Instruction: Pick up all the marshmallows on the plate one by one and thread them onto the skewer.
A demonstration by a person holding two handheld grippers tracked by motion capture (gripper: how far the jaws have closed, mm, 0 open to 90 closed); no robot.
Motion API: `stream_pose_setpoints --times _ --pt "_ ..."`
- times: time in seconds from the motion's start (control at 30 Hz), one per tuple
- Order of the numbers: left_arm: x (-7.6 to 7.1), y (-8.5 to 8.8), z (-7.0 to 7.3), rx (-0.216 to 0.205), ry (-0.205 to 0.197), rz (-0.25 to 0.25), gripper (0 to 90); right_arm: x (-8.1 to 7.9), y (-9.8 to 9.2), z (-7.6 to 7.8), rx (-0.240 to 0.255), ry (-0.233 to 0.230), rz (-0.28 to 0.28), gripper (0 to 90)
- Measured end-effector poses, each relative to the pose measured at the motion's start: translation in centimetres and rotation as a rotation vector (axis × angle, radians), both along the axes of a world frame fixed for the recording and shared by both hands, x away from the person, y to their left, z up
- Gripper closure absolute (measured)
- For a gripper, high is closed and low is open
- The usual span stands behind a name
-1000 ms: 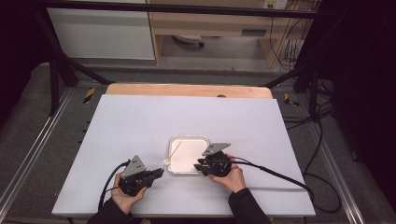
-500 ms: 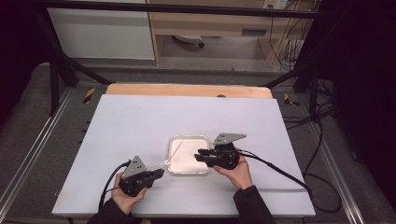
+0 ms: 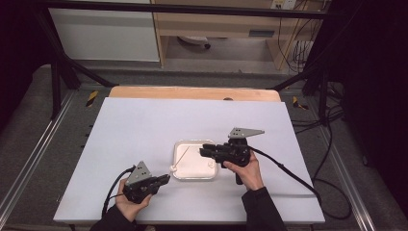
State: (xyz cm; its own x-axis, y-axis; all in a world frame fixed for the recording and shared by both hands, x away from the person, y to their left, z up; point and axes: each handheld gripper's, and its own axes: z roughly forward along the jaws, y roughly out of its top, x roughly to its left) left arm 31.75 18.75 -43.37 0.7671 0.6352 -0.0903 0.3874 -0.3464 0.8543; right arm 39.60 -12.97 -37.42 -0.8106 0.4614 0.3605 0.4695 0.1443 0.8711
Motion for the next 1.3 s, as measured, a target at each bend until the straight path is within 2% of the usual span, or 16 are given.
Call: stream_pose_setpoints --times 0.23,0.47,1.3 --pt "-0.1 0.0 0.1 -0.005 -0.008 -0.008 88.4 0.5 0.5 0.8 0.061 0.017 0.006 72.0" --pt "-0.2 -0.1 0.2 -0.005 -0.015 -0.013 88.4 1.2 1.3 1.0 0.092 0.038 0.021 71.7" --pt "-0.3 -0.3 0.0 0.013 -0.022 -0.028 88.4 1.5 2.6 -0.2 0.099 0.104 0.075 73.9"
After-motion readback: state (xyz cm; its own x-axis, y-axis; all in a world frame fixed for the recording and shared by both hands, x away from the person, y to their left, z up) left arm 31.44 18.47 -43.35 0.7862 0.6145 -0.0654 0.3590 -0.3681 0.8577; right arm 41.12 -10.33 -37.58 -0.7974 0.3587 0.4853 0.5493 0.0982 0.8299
